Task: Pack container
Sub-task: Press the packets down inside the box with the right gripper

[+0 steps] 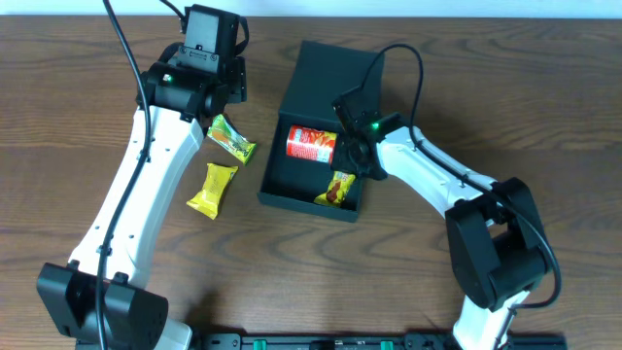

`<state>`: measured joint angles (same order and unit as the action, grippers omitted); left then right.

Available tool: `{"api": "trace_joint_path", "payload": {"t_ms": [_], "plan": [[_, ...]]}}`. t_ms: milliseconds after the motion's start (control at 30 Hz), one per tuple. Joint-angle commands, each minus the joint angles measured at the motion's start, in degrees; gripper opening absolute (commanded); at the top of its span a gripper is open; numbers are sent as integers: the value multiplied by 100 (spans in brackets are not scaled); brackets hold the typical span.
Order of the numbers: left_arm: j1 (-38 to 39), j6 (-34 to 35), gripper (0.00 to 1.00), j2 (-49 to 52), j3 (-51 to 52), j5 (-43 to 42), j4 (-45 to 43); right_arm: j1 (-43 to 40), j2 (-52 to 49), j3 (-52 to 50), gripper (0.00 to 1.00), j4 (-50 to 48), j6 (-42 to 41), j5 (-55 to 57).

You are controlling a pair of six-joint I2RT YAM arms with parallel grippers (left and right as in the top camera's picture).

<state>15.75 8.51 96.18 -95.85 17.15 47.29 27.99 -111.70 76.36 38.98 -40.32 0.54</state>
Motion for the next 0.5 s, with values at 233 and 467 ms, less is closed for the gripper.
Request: {"api": "trace_joint_path", "payload": {"t_ms": [233, 467], "plan": [[-42, -87, 79, 24, -35, 133, -15, -111, -44, 350, 1, -238, 186, 439], [-42, -87, 79, 24, -35, 131, -15, -291, -44, 367, 1, -238, 437, 881]]}}
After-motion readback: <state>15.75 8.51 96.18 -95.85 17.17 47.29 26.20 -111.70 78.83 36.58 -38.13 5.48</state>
